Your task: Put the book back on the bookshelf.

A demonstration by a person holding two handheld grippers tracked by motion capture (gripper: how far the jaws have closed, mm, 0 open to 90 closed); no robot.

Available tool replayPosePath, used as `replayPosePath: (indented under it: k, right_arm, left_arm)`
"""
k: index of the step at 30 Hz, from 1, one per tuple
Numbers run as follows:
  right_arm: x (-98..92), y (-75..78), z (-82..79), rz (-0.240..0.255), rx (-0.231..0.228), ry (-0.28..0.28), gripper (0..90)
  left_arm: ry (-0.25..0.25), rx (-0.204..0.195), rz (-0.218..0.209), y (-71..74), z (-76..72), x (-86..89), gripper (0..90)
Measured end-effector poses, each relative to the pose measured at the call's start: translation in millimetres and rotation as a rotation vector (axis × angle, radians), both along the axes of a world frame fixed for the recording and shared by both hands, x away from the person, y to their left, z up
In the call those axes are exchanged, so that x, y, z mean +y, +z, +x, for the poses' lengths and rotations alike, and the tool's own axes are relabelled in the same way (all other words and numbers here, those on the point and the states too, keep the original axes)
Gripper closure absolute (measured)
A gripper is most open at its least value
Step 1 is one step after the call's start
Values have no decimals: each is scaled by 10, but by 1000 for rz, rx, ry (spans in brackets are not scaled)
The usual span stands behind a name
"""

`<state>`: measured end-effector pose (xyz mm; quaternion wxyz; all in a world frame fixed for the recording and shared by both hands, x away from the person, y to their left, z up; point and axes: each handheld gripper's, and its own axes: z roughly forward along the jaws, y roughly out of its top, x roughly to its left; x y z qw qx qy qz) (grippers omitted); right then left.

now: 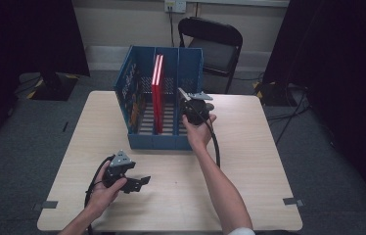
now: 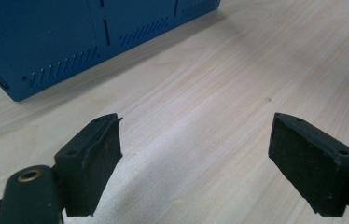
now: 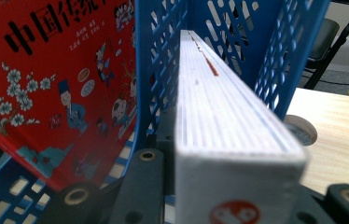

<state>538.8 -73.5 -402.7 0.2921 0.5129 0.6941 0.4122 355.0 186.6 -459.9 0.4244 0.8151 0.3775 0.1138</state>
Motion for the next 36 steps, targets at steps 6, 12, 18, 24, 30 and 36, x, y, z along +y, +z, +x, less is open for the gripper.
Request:
replayPosePath:
  k: [6, 12, 18, 24, 30, 36]
  right_arm:
    - [-40, -59, -53, -4, 10, 15, 763]
    - [-56, -85, -108, -38, 28, 38, 761]
    - [-95, -152, -185, -64, 59, 63, 757]
    - [-91, -204, -239, -88, 70, 79, 750]
    - [-117, -237, -283, -85, 57, 102, 737]
    - [-167, -238, -308, -77, 57, 101, 735]
  left_arm:
    - [-1, 2, 3, -3, 6, -2, 169]
    - [-2, 6, 10, -8, 12, -4, 169]
    - [-1, 8, 2, -7, 6, -12, 170]
    - [-5, 6, 7, -6, 8, -9, 170]
    - [-5, 1, 0, -3, 0, -14, 174]
    - [-10, 6, 4, -6, 1, -22, 178]
